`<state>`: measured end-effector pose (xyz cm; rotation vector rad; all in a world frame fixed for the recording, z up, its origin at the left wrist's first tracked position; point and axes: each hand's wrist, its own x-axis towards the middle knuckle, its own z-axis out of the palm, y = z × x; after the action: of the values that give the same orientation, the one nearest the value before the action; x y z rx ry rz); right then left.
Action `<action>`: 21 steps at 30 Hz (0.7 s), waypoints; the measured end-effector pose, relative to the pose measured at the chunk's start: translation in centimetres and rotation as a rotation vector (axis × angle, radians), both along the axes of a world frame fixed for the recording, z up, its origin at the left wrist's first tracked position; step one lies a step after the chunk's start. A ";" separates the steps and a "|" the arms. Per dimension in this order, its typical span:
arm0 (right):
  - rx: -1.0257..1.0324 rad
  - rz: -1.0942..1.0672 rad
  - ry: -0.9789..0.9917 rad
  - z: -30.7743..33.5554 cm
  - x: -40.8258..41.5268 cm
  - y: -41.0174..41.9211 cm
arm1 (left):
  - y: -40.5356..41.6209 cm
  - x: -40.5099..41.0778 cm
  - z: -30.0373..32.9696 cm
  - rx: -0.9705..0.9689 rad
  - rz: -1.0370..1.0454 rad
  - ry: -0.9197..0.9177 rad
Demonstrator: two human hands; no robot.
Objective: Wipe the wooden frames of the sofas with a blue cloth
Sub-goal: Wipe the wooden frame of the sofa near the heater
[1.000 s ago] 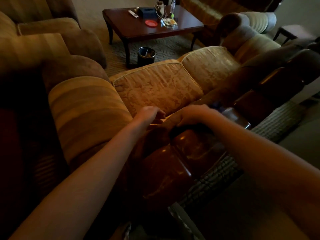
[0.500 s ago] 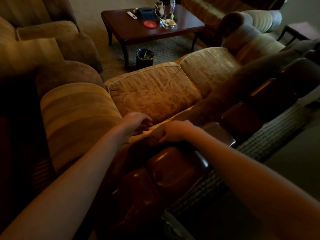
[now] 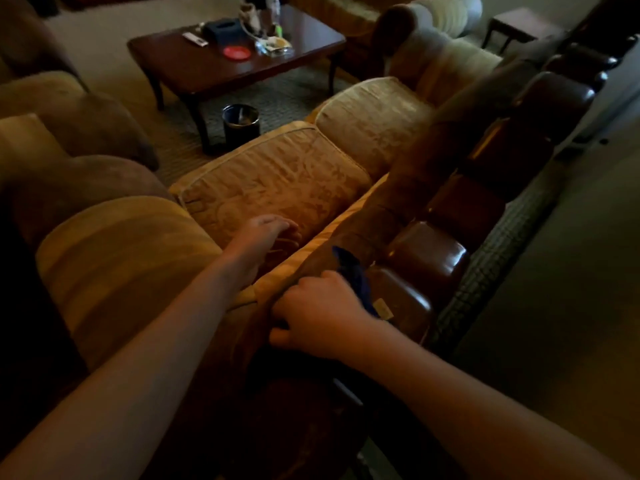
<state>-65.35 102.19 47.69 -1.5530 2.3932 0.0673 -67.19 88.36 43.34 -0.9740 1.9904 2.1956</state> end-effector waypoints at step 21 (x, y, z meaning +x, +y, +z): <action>-0.442 -0.967 0.412 -2.0 4.5 6.6 | 7.3 3.0 -1.3 0.107 -0.504 -0.004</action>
<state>-60.89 108.83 45.66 -0.3431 3.3886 -0.3962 -64.19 95.66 42.07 -0.4009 1.8340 1.9833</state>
